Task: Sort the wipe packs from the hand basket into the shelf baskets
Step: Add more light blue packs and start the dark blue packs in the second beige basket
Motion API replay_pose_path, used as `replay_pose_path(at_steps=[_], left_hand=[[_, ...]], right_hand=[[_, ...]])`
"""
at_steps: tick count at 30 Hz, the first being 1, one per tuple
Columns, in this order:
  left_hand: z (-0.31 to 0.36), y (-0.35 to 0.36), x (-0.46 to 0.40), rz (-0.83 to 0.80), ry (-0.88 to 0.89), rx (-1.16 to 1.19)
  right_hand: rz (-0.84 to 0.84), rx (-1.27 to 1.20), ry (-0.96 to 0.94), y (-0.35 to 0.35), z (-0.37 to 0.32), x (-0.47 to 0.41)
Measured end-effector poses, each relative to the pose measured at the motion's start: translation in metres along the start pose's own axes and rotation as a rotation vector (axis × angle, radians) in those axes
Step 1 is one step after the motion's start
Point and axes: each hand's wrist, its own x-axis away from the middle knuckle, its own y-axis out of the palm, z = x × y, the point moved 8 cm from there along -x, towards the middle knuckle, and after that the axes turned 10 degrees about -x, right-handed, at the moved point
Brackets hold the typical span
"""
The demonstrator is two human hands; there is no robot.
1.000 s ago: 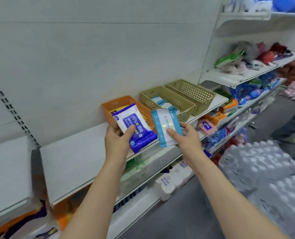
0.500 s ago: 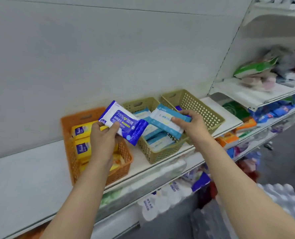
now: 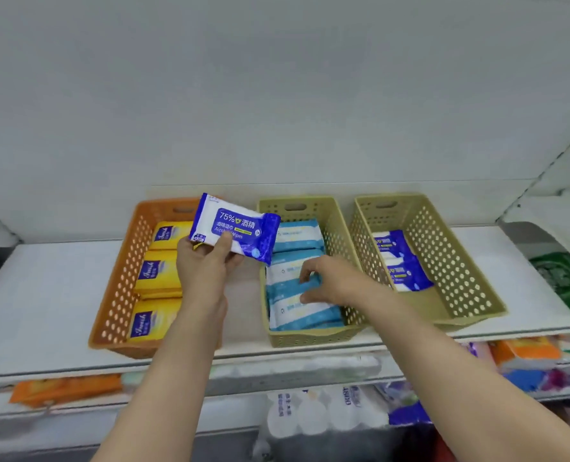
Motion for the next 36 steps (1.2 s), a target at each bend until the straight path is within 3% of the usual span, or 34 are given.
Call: replay_pose_path(at_steps=[3, 5, 8, 9, 11, 15, 17, 23, 27, 33, 36], left_hand=[[-0.003, 0.022, -0.013, -0.037, -0.016, -0.005], [-0.007, 0.035, -0.021, -0.058, -0.036, 0.020], [-0.010, 0.056, -0.027, -0.139, -0.043, 0.049], [-0.011, 0.064, -0.028, -0.182, -0.043, 0.045], [-0.012, 0.083, -0.026, -0.279, -0.036, 0.012], [-0.010, 0.120, -0.015, -0.460, -0.004, -0.073], [-0.011, 0.135, -0.008, -0.504, -0.004, -0.110], [-0.041, 0.182, 0.014, -0.522, -0.005, -0.244], [-0.068, 0.216, 0.036, -0.552, 0.042, -0.467], [-0.098, 0.260, 0.054, -0.537, 0.030, -0.604], [-0.111, 0.262, 0.059, -0.422, 0.005, -0.544]], right_hand=[[0.011, 0.154, -0.007, 0.005, 0.002, -0.002], [0.151, 0.106, -0.046, -0.016, -0.003, -0.002], [0.604, -0.416, -0.077, -0.086, -0.003, 0.007], [0.670, -0.578, -0.095, -0.105, -0.004, 0.007], [0.617, -0.748, -0.114, -0.125, -0.008, -0.002], [0.292, -0.908, -0.062, -0.120, -0.006, -0.015], [0.254, -0.920, -0.055, -0.126, 0.005, -0.011], [0.408, -0.803, 0.023, -0.192, 0.089, 0.011], [0.256, -0.668, 0.126, -0.185, 0.143, 0.022], [0.102, -0.582, 0.152, -0.157, 0.183, 0.035], [0.011, -0.238, 0.151, -0.143, 0.190, 0.035]])
